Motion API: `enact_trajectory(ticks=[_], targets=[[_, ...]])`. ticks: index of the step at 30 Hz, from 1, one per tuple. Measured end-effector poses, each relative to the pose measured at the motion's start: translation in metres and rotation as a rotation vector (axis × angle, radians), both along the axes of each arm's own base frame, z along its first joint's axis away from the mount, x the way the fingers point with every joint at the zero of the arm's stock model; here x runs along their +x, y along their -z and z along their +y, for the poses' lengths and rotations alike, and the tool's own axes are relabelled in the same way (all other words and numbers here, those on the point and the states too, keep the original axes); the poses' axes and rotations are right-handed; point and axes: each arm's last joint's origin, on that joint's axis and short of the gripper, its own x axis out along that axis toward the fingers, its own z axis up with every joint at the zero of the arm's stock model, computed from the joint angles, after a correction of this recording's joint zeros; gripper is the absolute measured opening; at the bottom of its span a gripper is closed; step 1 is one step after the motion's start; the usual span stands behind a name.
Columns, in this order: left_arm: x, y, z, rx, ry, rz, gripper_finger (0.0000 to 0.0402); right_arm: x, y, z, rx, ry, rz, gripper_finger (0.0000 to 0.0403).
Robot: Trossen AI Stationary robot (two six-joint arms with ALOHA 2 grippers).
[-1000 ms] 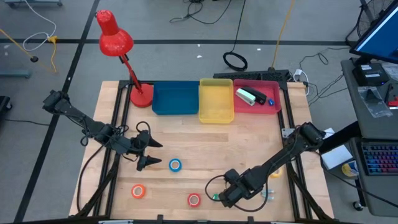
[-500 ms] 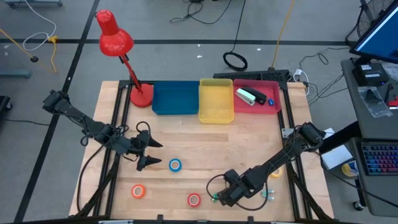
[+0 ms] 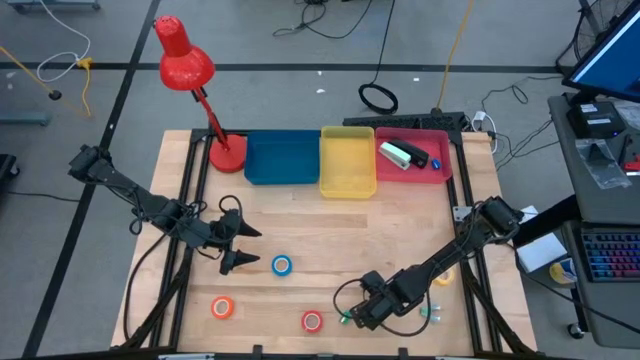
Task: Pick and place Stapler, Stapler remover, tape
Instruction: Put the yellow stapler into the pink bin
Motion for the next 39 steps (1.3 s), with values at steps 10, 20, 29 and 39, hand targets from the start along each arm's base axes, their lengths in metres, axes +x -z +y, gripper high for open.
enact_trajectory(ticks=[10, 20, 29, 39], targets=[[0.0, 0.0, 0.0, -0.004, -0.002, -0.001, 0.0379, -0.008, 0.019, -0.007, 0.02, 0.056, -0.024, 0.0171], [0.0, 0.0, 0.001, 0.002, -0.043, -0.009, 0.0379, -0.008, 0.022, -0.011, -0.04, 0.075, -0.029, 0.0161], [0.0, 0.0, 0.001, 0.003, -0.045, -0.01, 0.0379, -0.011, 0.023, -0.014, -0.086, 0.071, -0.019, 0.006], [0.0, 0.0, 0.001, -0.001, -0.048, -0.01, 0.0379, -0.013, 0.011, -0.017, -0.093, 0.04, -0.044, 0.0043]])
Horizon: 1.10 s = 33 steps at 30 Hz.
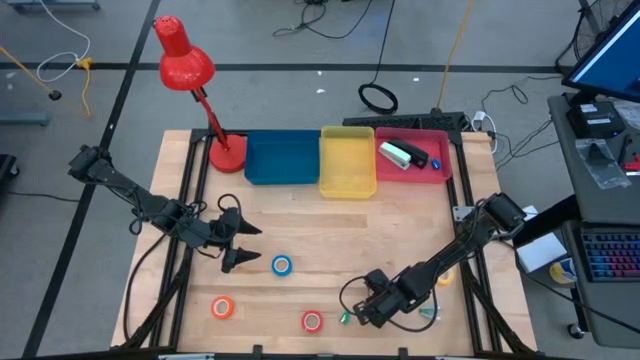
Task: Pick and place Stapler, Stapler remover, tape
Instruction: Put the yellow stapler into the pink bin
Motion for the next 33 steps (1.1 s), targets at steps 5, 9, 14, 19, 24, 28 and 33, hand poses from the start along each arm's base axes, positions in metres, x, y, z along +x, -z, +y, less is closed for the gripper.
enact_trajectory(ticks=[5, 9, 14, 19, 24, 28, 33], targets=[[0.0, 0.0, 0.0, 0.004, -0.01, -0.003, 0.0379, -0.012, -0.032, -0.02, -0.119, 0.027, -0.04, 0.0043], [0.0, 0.0, 0.001, 0.007, -0.023, -0.009, 0.0379, -0.03, -0.074, -0.048, -0.25, 0.06, -0.086, 0.0043], [0.0, -0.001, 0.001, 0.003, -0.025, -0.011, 0.0379, -0.054, -0.115, -0.11, -0.509, 0.143, -0.064, 0.0043], [0.0, 0.0, 0.001, -0.003, -0.028, -0.009, 0.0379, -0.074, -0.139, -0.176, -0.682, 0.215, 0.054, 0.0046], [0.0, 0.0, 0.001, -0.002, -0.039, -0.009, 0.0379, -0.083, -0.148, -0.236, -0.744, 0.264, 0.176, 0.0052], [0.0, 0.0, 0.002, 0.012, -0.073, -0.015, 0.0379, -0.093, -0.147, -0.279, -0.75, 0.318, 0.279, 0.0049], [0.0, 0.0, 0.003, 0.018, -0.109, -0.023, 0.0379, -0.107, -0.142, -0.321, -0.696, 0.415, 0.365, 0.0049]])
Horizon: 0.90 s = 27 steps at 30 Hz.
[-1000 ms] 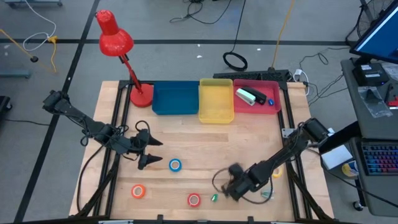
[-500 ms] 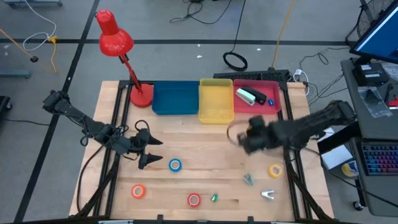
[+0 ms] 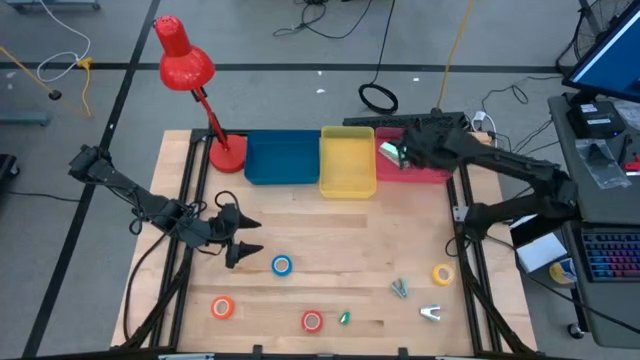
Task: Pick and place Stapler, Stapler remover, tape
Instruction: Put the yellow stapler into the pink bin
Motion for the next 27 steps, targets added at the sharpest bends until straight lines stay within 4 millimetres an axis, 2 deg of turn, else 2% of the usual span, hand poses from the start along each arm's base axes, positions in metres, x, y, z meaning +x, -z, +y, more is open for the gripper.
enact_trajectory(ticks=[3, 6, 11, 16, 21, 27], targets=[[0.0, 0.0, 0.001, 0.005, -0.013, -0.003, 0.0379, -0.007, 0.011, -0.019, 0.043, 0.063, 0.013, 0.0049], [0.0, 0.0, 0.001, 0.01, -0.024, -0.005, 0.0379, -0.01, 0.03, -0.034, 0.101, 0.105, 0.008, 0.005], [0.0, 0.0, 0.001, -0.001, -0.036, -0.007, 0.0379, -0.014, 0.064, -0.047, 0.177, 0.201, 0.044, 0.0054], [0.0, 0.0, 0.002, -0.011, -0.043, -0.007, 0.0379, -0.016, 0.087, -0.059, 0.229, 0.269, 0.104, 0.0055], [0.001, 0.0, 0.004, -0.011, -0.056, -0.007, 0.0379, -0.017, 0.097, -0.069, 0.251, 0.297, 0.088, 0.0055], [0.002, 0.0, 0.005, -0.01, -0.064, -0.004, 0.0379, -0.022, 0.098, -0.075, 0.249, 0.325, 0.079, 0.0056]])
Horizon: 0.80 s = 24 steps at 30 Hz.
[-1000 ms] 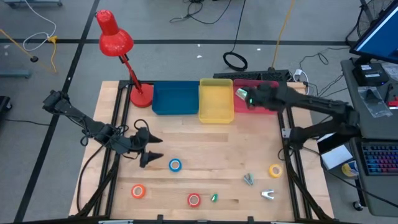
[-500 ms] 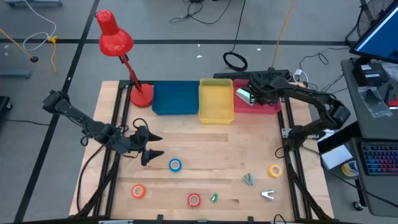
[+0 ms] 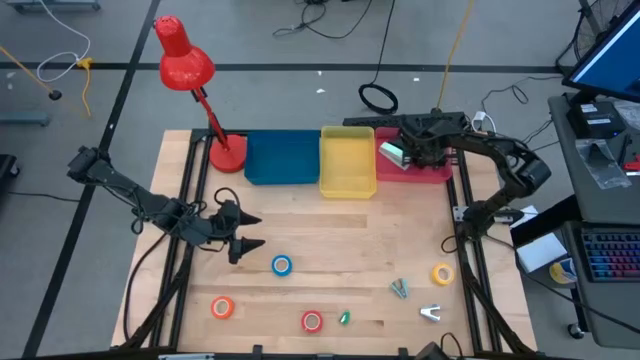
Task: Pick and place Stapler, Stapler remover, tape
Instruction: Put the yellow stapler into the pink bin, then put the green stapler into the pink bin
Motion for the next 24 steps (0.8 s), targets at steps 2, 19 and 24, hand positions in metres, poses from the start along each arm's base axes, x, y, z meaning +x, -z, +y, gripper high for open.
enact_trajectory(ticks=[2, 19, 24], targets=[[-0.0002, 0.0005, 0.0001, -0.001, -0.001, 0.005, 0.0379, -0.0025, -0.0001, -0.0019, 0.005, 0.001, 0.001, 0.0056], [-0.0008, 0.0019, -0.0006, -0.026, 0.022, 0.024, 0.0379, -0.0052, 0.0007, -0.0053, 0.081, -0.082, -0.042, 0.0121], [-0.0006, 0.0015, -0.0007, -0.045, 0.016, 0.018, 0.0379, -0.0064, -0.0039, -0.003, 0.084, -0.098, -0.054, 0.0123]])
